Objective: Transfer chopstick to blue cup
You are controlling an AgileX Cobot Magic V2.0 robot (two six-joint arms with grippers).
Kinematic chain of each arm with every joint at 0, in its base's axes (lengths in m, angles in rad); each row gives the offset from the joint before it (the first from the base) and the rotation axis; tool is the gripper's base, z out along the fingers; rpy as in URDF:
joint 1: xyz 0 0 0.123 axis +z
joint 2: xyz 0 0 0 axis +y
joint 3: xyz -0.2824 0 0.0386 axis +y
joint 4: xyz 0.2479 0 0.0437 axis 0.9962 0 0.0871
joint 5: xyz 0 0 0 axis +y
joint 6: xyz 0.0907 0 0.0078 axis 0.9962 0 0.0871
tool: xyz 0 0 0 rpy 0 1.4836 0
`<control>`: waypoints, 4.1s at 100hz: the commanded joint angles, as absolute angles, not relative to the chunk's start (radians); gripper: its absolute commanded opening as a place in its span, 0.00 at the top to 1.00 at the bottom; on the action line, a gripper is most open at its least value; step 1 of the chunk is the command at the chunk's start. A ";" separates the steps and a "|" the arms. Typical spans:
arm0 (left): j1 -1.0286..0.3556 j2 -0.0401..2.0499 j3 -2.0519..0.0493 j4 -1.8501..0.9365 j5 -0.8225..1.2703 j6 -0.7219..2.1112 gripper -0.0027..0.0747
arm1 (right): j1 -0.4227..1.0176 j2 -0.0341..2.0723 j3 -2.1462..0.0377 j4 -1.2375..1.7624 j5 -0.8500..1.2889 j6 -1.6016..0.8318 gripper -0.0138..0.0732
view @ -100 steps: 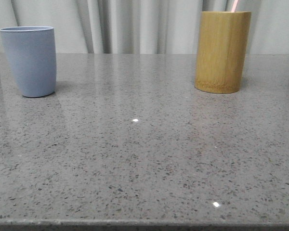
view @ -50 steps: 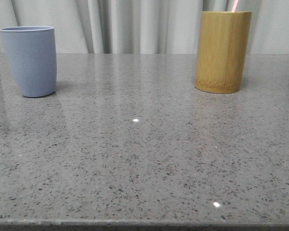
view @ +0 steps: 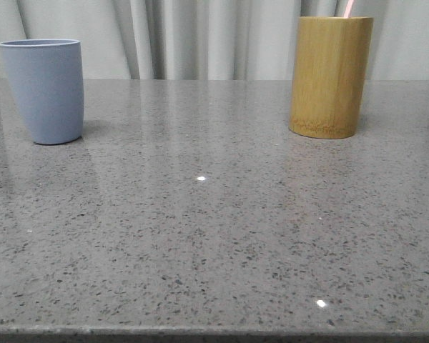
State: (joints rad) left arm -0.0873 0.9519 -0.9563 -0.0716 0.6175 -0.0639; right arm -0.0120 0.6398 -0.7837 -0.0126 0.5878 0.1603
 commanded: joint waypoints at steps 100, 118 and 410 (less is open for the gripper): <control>-0.135 1.625 -1.645 -0.173 1.094 -0.022 0.53 | -0.020 0.645 -0.820 -0.016 0.480 0.153 0.47; -0.135 1.651 -1.647 -0.178 1.103 -0.022 0.53 | -0.020 0.645 -0.820 -0.016 0.480 0.153 0.47; -0.481 1.966 -2.146 -0.279 1.128 0.023 0.64 | -0.020 0.645 -0.820 -0.016 0.460 0.153 0.47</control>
State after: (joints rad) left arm -0.4758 2.0323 -2.1066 -0.2546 1.1658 0.0241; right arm -0.0120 0.6398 -0.7858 -0.0126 0.5429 0.1603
